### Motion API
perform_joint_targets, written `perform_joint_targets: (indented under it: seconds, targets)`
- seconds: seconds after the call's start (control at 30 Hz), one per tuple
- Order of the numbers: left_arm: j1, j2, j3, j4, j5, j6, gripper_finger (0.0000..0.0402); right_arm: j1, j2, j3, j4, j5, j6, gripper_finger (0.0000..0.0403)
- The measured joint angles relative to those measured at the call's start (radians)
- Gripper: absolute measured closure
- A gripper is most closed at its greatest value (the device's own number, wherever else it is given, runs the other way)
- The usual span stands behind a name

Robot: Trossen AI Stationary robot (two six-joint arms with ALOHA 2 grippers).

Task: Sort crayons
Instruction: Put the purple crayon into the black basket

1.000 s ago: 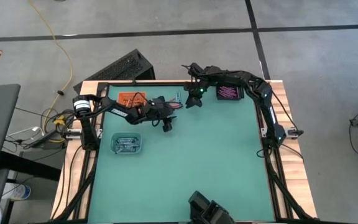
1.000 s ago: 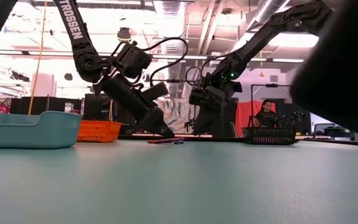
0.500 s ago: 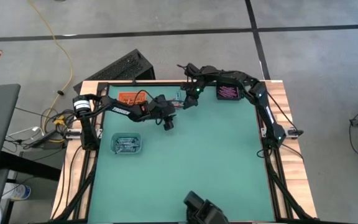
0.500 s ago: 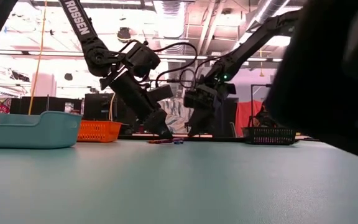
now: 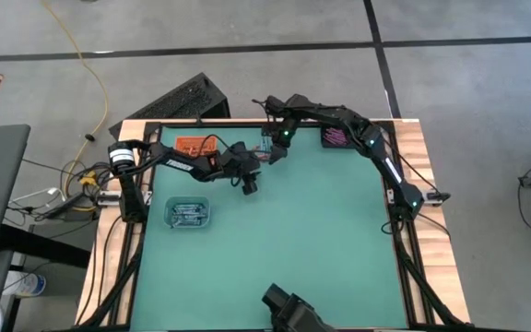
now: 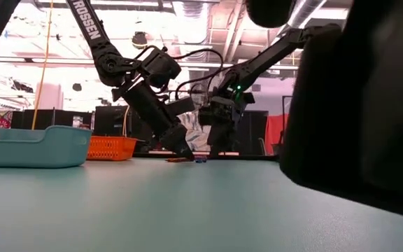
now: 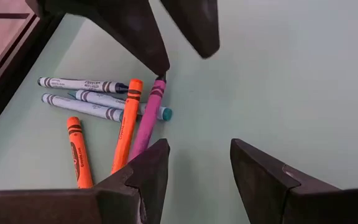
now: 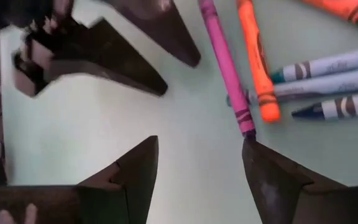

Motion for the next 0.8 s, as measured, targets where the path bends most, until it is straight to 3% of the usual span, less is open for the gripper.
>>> perform_joint_targets:
  seconds: [0.8]
  targets:
    - [0.000, 0.000, 0.000, -0.013, -0.028, 0.073, 0.0239, -0.001, 0.011, 0.041, -0.108, 0.059, -0.071, 0.0163]
